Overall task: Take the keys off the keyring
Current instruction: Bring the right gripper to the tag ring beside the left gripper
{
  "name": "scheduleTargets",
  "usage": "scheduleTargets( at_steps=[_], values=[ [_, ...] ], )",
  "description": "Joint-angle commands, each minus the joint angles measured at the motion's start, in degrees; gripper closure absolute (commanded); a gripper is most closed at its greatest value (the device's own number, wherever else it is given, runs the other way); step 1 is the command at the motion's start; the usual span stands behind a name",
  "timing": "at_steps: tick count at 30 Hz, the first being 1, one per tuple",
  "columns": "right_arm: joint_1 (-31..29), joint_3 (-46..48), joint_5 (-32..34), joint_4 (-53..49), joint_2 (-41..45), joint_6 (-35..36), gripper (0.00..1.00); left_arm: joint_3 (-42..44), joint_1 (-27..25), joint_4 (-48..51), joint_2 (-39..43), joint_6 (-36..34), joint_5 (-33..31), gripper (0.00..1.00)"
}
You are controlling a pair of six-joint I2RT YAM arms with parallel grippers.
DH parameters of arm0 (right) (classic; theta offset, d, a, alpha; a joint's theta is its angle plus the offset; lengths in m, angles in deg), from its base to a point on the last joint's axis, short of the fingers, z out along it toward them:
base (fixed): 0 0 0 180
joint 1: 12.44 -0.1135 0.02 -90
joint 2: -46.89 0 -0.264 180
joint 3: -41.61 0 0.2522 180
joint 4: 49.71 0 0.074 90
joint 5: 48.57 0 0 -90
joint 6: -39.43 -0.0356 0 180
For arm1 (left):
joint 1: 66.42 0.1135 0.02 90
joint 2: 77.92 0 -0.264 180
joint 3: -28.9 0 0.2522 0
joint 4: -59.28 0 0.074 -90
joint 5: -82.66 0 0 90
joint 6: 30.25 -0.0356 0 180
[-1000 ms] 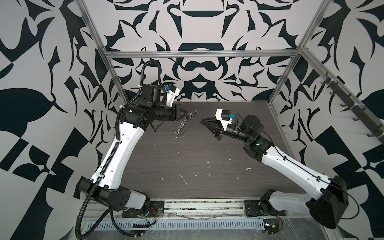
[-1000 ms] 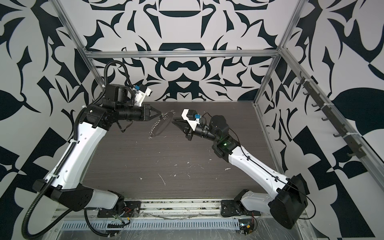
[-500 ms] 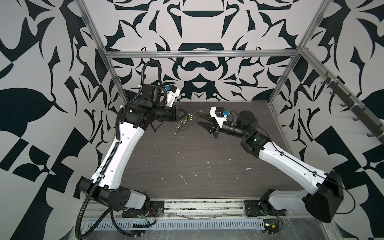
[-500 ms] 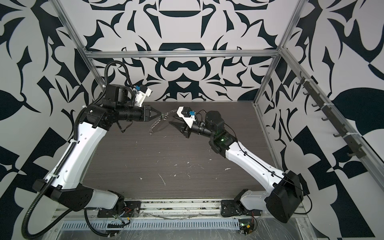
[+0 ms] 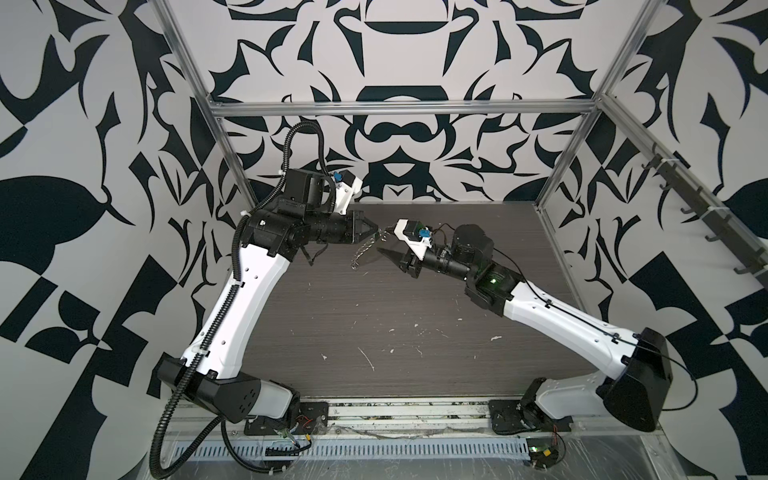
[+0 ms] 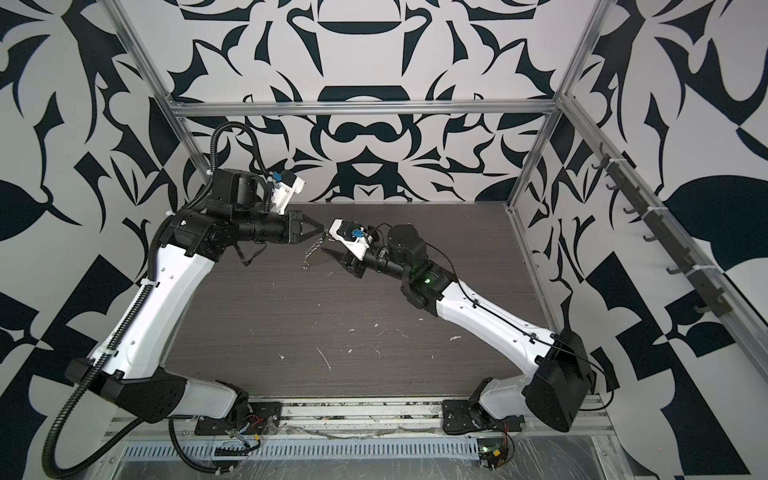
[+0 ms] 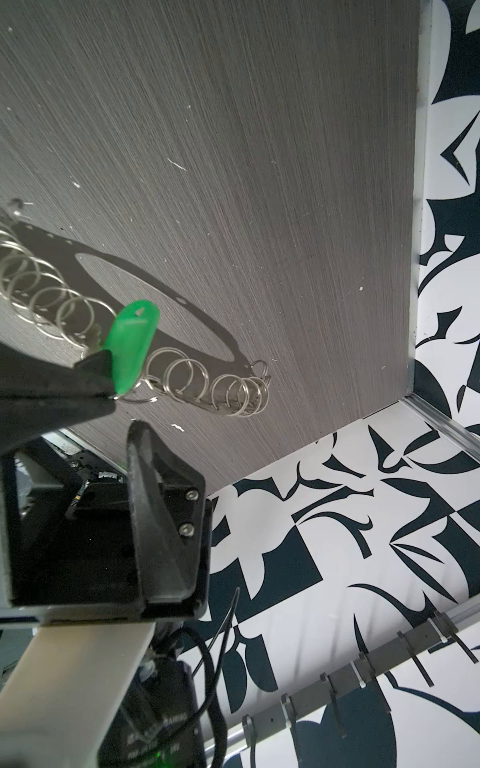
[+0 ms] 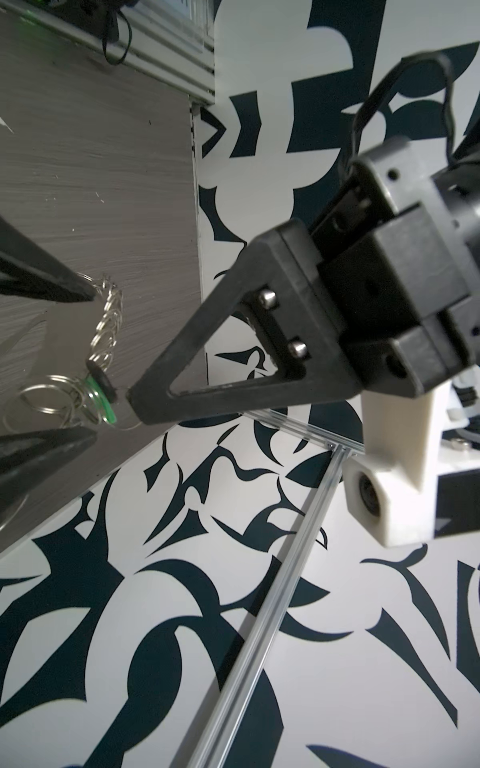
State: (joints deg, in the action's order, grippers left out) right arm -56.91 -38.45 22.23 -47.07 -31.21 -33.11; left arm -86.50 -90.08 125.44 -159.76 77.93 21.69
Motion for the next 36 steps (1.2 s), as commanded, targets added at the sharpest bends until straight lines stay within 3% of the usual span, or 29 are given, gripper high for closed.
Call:
scheduleTargets(
  at_steps=[1, 13, 25, 36],
  values=[
    [-0.5, -3.2, 3.9, 0.0, 0.0, 2.6, 0.48, 0.2, -0.2, 0.8, 1.7, 0.4, 0.9, 1.00],
    [-0.7, -5.0, 6.9, -3.2, -1.2, 6.1, 0.49, 0.5, -0.4, 0.9, 1.7, 0.5, 0.9, 1.00],
    [-0.8, -6.4, 9.2, -2.8, -2.3, 6.1, 0.57, 0.6, -0.7, 1.0, 1.7, 0.7, 0.9, 1.00],
    [-0.8, -6.9, 10.1, -3.8, -2.1, 6.2, 0.75, 0.6, -1.0, 0.9, 1.8, 0.8, 0.6, 1.00]
  ],
)
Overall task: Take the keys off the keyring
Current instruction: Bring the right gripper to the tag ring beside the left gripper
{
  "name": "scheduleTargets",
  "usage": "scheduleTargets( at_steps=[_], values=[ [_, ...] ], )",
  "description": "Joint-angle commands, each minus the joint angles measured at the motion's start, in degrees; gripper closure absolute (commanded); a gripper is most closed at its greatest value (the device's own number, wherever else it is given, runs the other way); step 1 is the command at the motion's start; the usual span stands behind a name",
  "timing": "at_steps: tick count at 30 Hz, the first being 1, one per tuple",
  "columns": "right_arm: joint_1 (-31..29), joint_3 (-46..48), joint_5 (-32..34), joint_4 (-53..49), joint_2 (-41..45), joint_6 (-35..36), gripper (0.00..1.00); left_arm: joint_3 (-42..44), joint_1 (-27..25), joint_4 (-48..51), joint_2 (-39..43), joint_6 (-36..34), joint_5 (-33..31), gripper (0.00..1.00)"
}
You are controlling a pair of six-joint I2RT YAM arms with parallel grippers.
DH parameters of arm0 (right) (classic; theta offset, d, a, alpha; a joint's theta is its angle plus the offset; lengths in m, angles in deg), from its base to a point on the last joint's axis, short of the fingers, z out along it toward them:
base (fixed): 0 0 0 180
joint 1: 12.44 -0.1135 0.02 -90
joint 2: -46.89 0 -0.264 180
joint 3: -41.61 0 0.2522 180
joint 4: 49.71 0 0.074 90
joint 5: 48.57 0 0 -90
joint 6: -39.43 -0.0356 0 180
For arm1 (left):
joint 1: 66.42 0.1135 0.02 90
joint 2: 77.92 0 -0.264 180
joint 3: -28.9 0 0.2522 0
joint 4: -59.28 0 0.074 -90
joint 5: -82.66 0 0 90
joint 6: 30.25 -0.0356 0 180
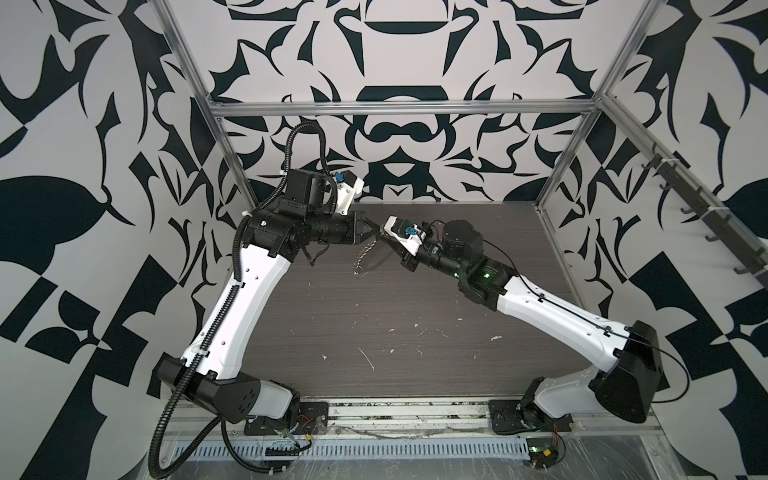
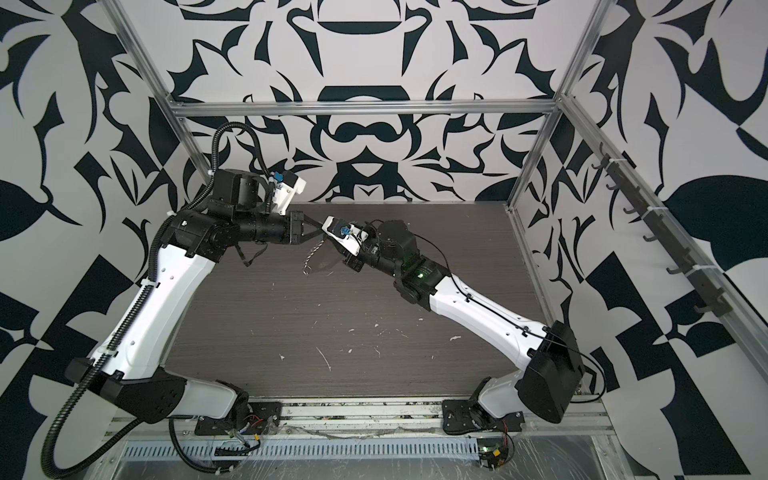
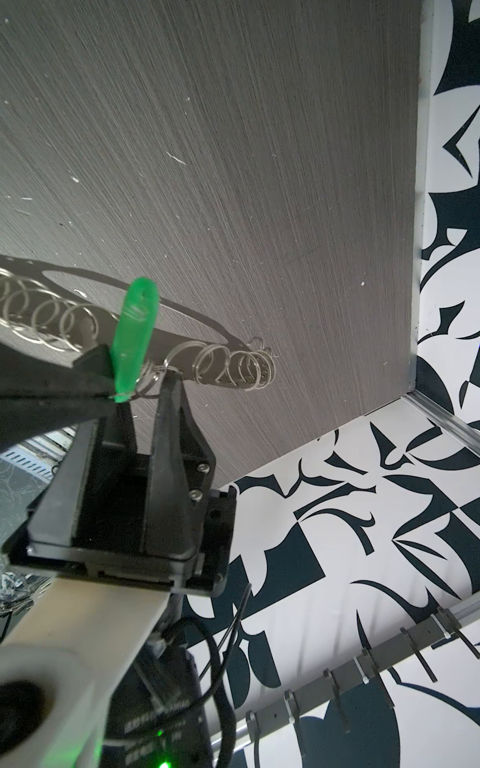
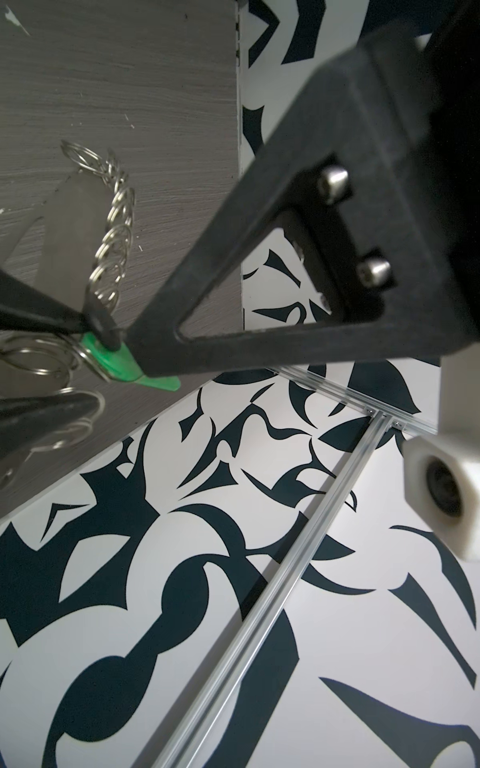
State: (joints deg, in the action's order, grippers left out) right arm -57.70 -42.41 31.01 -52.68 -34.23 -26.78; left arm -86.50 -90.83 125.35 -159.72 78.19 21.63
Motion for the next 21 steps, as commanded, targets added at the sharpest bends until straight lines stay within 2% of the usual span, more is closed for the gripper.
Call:
scheduleTargets(
  at_steps=[1, 9, 12, 17, 21],
  values=[
    [0.0, -3.0, 1.4, 1.6, 1.0, -0.1, 0.76, 0.6, -0.2, 1.0, 1.7, 0.5, 0.6, 1.00],
    [0.0, -3.0, 0.6, 0.6, 1.1, 0.4, 0.89, 0.3, -0.4, 1.1, 1.6, 0.5, 0.7, 1.00],
    [0.0, -3.3, -0.2, 0.4, 1.0, 0.5, 1.00, 0.4, -0.4, 1.2, 1.6, 0.5, 0.7, 1.00],
    [0.0, -2.6, -1.5, 1.5, 1.6, 0.7, 1.00, -0.9, -0.3, 4.3, 1.6, -1.4, -1.2, 1.00],
    [2.0, -0.1, -6.4, 5.7, 3.6, -2.9, 1.00, -3.2, 1.2, 8.5, 0.6, -3.9, -3.0, 1.00]
  ],
)
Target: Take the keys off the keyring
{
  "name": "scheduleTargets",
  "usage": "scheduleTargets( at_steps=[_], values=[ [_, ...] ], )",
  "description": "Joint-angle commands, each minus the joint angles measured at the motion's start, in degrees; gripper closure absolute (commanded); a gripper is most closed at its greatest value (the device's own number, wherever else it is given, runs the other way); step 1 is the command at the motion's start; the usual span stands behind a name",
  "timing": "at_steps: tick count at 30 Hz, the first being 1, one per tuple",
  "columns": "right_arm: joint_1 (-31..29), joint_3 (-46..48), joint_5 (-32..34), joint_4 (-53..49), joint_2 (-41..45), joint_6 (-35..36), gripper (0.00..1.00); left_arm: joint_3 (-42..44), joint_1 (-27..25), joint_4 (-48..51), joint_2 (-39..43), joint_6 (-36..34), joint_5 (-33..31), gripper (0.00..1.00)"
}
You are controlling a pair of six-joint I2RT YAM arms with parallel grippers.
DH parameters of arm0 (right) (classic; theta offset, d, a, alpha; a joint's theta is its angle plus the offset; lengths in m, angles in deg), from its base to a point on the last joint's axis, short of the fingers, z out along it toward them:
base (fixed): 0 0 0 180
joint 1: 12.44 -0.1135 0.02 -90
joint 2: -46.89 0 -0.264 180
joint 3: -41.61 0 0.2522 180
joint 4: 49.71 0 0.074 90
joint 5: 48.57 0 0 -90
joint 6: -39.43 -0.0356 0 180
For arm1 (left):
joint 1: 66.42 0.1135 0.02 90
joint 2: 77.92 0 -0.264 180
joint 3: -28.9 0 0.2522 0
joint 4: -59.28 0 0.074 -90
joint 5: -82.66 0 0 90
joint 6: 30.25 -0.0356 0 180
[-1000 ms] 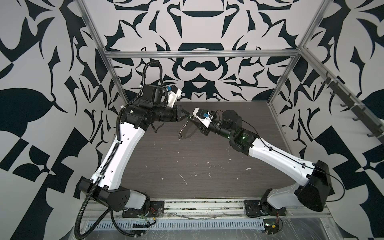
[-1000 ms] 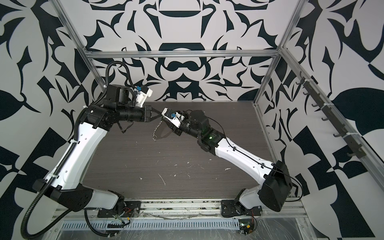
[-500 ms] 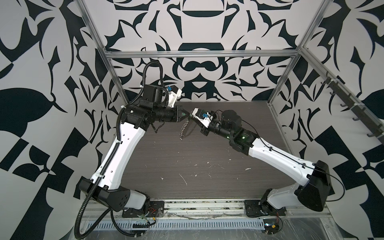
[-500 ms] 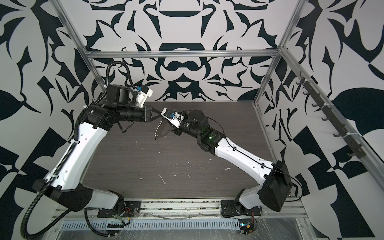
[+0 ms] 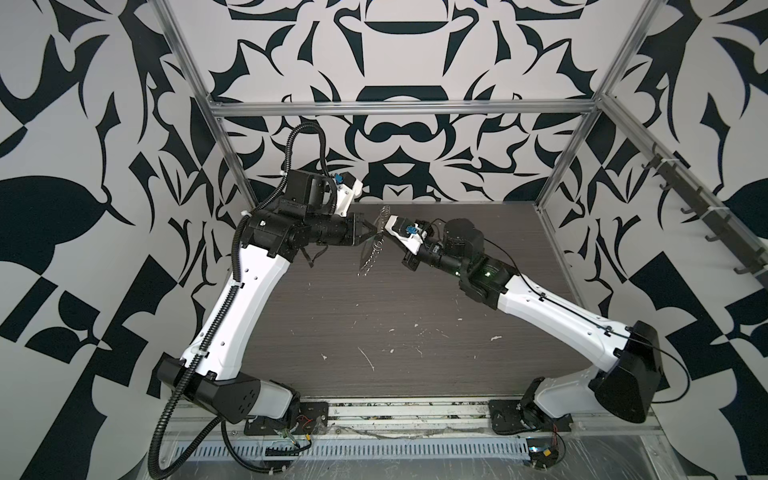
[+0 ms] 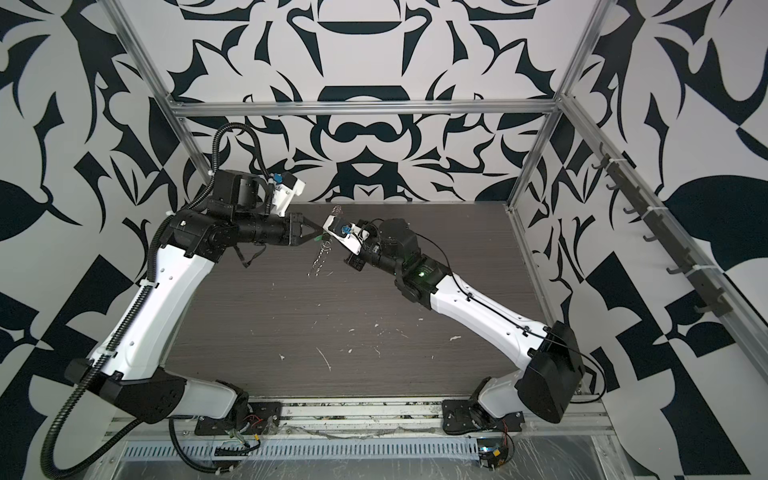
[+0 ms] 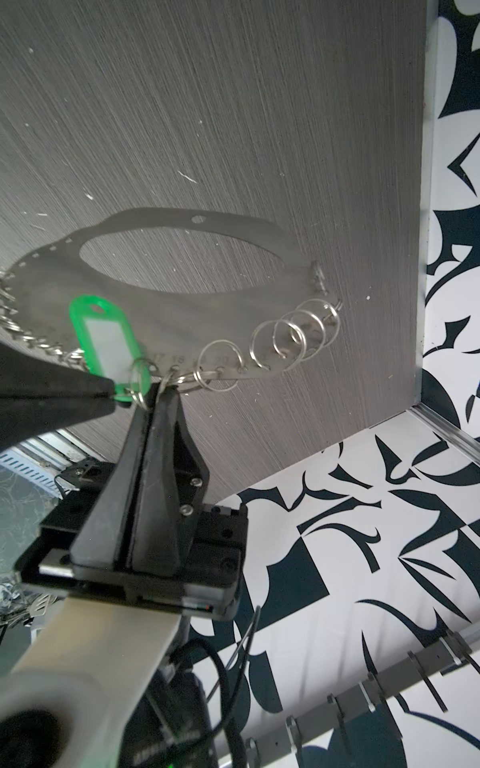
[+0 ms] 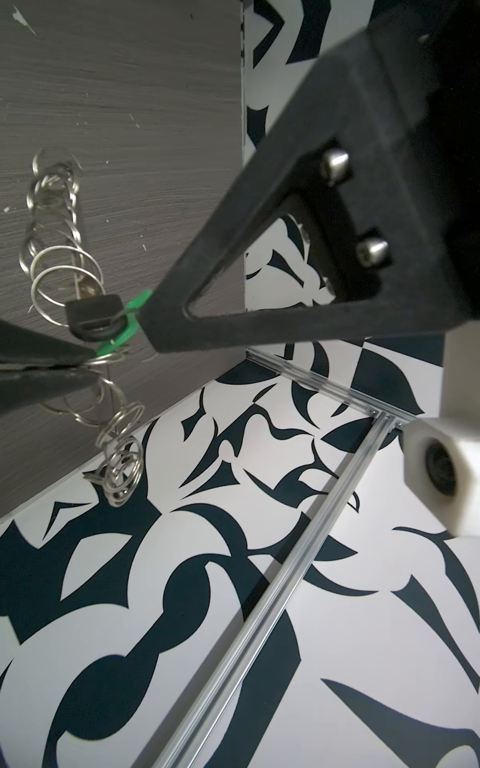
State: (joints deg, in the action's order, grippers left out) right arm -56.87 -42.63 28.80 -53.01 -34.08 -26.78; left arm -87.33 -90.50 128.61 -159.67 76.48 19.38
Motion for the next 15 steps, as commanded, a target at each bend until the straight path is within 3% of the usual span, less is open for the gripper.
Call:
scheduleTargets(
  at_steps=[1, 15],
  values=[
    [1.9, 0.7, -5.9, 7.4, 3.9, -4.4, 1.00, -2.5, 1.4, 5.9, 0.3, -2.5, -0.7, 1.00],
    [8.7, 7.2, -21.5, 30.8, 4.2, -25.2, 1.00, 2.3, 3.0, -1.8, 0.1, 0.2, 8.9, 1.00]
  ],
)
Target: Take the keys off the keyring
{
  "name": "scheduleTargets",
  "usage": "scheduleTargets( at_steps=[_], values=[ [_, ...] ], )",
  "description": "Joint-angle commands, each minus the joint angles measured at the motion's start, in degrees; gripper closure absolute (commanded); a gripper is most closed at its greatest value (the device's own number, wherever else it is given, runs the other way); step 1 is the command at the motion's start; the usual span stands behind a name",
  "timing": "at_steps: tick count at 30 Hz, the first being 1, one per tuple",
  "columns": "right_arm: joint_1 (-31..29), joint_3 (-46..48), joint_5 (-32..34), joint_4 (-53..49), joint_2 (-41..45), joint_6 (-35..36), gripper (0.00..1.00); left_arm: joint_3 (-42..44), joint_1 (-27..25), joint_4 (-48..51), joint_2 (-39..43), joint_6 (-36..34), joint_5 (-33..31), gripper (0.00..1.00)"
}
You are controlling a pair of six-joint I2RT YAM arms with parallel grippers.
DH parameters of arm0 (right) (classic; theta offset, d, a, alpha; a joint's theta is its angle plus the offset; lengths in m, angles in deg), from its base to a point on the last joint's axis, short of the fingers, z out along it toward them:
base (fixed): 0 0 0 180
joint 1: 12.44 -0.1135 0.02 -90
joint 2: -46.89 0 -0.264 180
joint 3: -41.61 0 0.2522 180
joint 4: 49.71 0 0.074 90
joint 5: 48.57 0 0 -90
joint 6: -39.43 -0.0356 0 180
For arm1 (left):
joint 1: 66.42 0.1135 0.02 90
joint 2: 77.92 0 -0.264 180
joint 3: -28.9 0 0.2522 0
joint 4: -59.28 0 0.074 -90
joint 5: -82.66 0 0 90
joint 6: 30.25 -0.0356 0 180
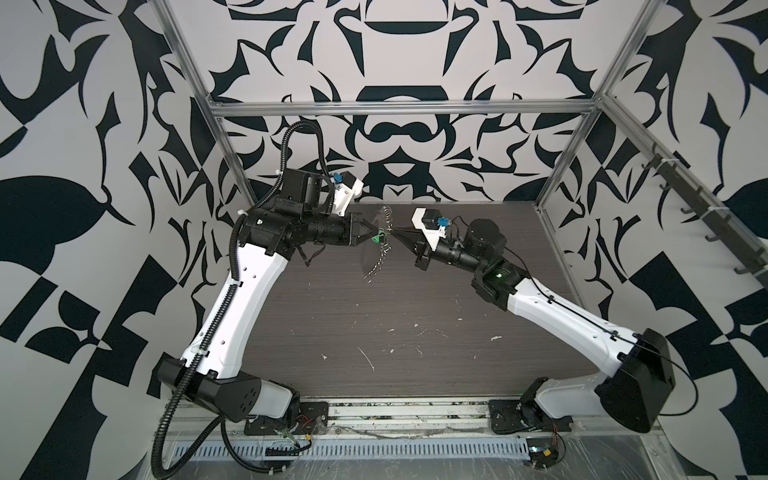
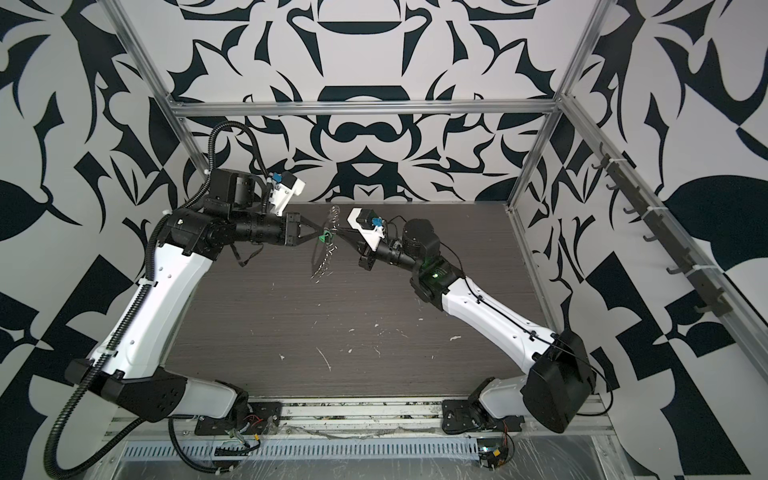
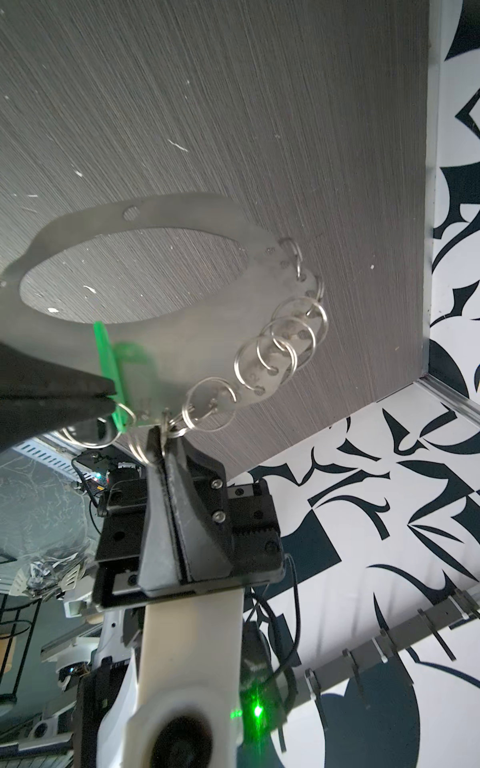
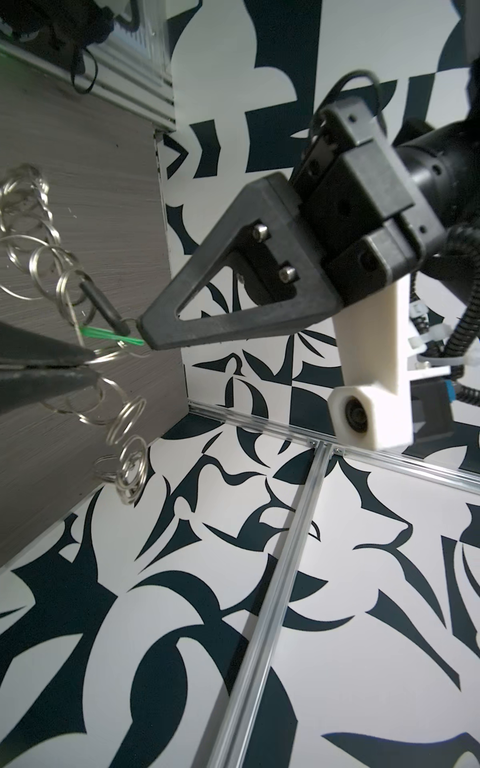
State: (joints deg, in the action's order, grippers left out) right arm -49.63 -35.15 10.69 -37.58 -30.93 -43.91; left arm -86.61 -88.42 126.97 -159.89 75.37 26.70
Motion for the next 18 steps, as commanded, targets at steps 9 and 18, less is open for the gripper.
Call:
scheduleTargets(
  at_steps=[9, 18],
  values=[
    [2.5, -1.3, -5.0, 36.0, -6.6, -23.6, 1.00, 4.9, 0.9, -2.8, 1.0, 3.3, 3.5, 1.00],
    [2.4, -1.8, -6.3, 38.1, -8.0, -23.6, 1.00, -5.6, 0.9, 9.3, -4.9, -5.2, -3.9, 1.00]
  ],
)
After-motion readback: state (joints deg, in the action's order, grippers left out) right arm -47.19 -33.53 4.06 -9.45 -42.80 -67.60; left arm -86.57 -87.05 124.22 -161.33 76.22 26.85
